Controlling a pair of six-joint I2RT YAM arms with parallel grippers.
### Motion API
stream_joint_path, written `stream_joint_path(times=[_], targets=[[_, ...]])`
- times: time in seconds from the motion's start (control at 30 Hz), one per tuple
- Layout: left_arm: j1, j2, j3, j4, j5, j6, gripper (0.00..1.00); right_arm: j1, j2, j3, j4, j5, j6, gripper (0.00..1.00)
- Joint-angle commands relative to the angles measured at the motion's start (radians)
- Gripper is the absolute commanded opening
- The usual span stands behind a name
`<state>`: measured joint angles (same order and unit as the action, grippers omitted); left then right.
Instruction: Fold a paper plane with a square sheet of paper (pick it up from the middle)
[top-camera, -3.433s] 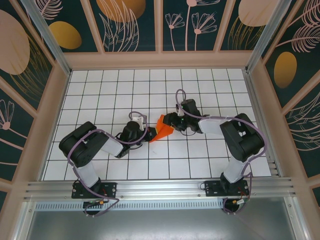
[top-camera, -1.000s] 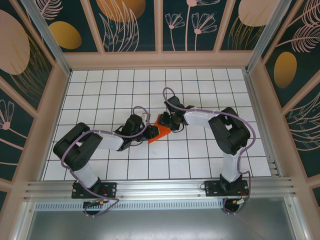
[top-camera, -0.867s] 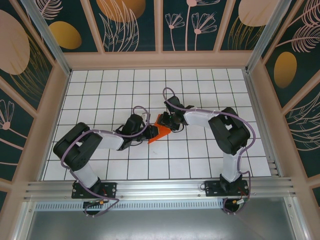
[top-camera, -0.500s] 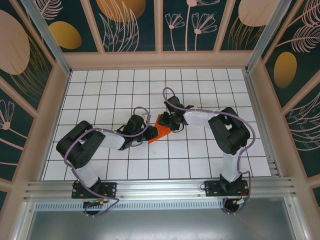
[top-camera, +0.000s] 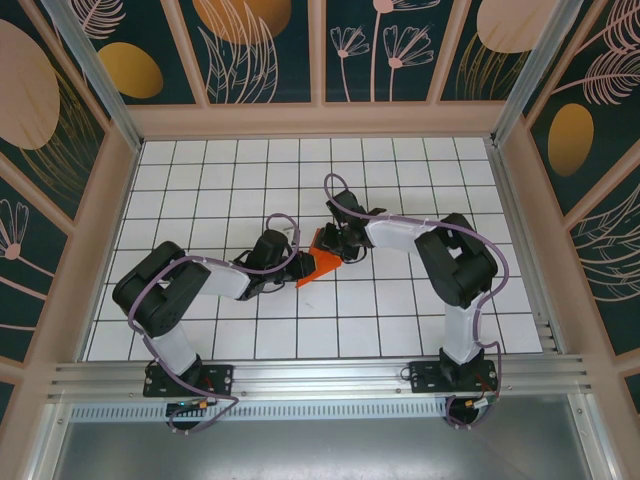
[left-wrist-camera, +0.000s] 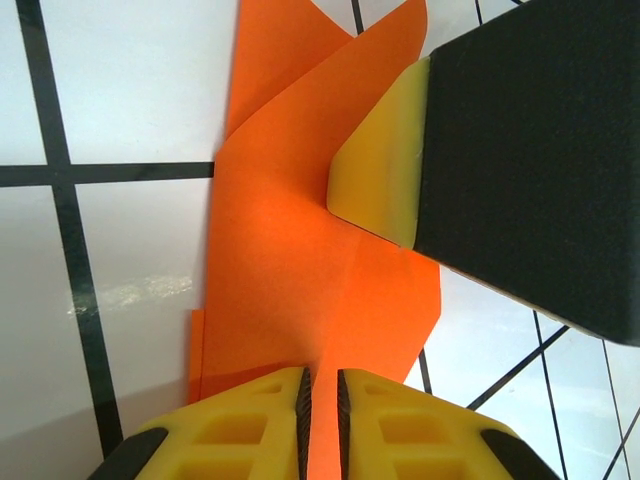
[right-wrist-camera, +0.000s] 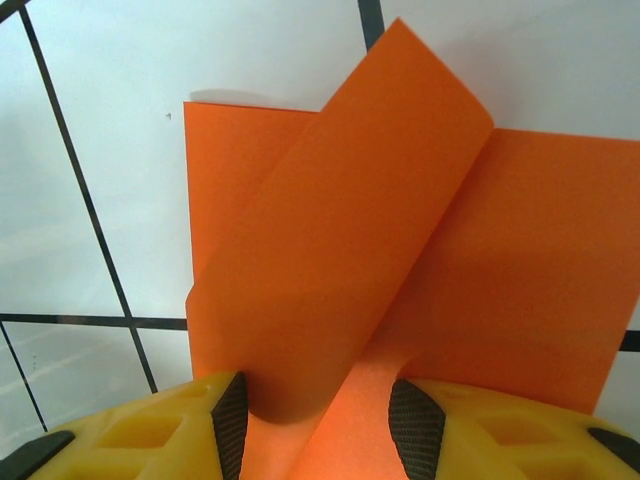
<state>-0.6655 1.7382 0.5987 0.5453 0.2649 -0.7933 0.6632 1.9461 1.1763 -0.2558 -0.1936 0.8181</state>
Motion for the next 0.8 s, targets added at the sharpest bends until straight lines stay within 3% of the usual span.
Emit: stream_joint_path(times=[0.0,0.6,0.77], targets=[[0.007,-0.050,-0.012,-0.005,0.005,-0.013,0.18,-0.011,0.147,-0.063,-0.131,0.178,-0.013,0.50],[0.006,-0.173,-0.104,0.095,-0.097,-0.108,0.18,-0.011,0.177,-0.055,-0.154,0.177,0.021,0.44],[0.007,-0.154,-0.101,0.139,-0.052,-0.116,0.19,-0.011,0.179,-0.055,-0.154,0.177,0.020,0.44]])
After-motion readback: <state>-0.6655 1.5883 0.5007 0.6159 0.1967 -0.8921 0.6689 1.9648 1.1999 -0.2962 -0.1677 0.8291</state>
